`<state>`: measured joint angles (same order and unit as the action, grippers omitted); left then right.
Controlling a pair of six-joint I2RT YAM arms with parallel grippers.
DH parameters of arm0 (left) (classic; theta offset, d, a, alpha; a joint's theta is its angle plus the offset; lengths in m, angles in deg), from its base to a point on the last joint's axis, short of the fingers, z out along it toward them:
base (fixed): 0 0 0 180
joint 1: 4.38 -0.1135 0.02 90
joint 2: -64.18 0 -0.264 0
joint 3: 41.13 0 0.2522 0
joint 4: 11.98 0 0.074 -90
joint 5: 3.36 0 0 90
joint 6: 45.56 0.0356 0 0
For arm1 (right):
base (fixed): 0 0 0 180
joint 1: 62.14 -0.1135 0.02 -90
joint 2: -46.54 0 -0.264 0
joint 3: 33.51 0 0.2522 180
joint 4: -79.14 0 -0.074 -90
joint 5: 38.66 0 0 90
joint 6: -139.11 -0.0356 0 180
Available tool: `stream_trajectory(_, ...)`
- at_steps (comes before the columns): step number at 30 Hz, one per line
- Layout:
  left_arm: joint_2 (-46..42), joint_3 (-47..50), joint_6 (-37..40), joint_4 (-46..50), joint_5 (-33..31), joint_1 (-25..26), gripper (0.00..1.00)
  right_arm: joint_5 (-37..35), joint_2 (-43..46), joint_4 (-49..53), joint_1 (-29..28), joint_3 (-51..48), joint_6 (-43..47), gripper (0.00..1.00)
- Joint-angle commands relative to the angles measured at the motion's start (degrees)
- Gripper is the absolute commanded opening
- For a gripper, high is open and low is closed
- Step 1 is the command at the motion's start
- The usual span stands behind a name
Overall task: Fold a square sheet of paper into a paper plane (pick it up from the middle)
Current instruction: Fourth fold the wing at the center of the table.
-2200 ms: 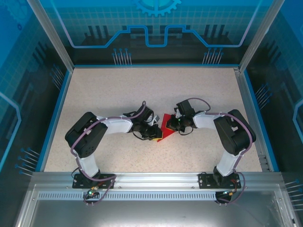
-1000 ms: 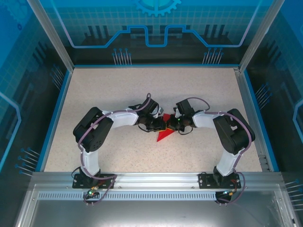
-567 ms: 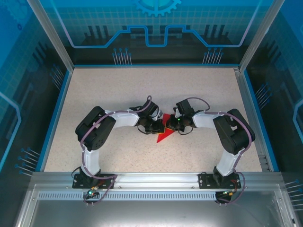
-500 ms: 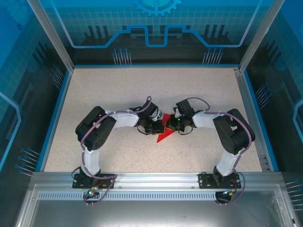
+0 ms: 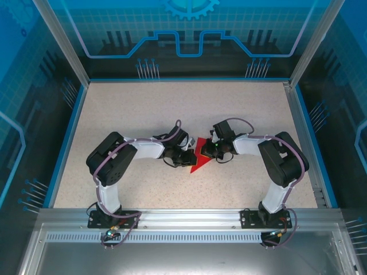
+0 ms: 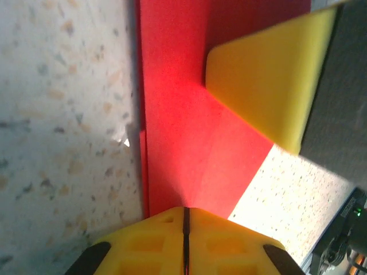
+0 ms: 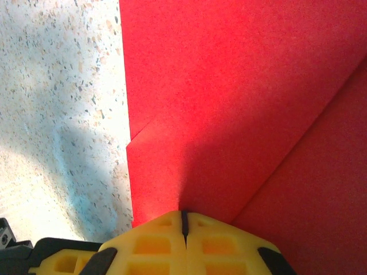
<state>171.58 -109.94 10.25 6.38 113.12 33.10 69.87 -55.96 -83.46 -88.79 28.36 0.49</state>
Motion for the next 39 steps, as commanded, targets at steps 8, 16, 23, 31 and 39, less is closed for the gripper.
stream_trajectory(8,-1.77,4.46,2.20,8.28,3.02,2.26,0.10,-9.38,-7.28,12.80,-0.82,-4.23,0.18,0.03)
stream_trajectory(16,-2.46,6.09,2.81,11.42,1.13,2.59,0.07,-9.54,-7.37,12.85,-0.85,-4.50,0.11,0.03)
stream_trajectory(23,-4.49,7.62,3.52,13.68,0.67,3.47,0.04,-9.17,-6.54,12.73,-0.81,-4.19,0.31,0.03)
stream_trajectory(31,-4.34,7.05,3.61,14.12,-1.36,3.77,0.00,-5.83,-0.39,7.82,-1.24,-3.70,2.30,0.03)
stream_trajectory(39,-4.12,6.79,2.95,13.52,-2.14,3.82,0.00,-0.61,10.92,5.66,-3.60,-1.97,10.03,0.05)
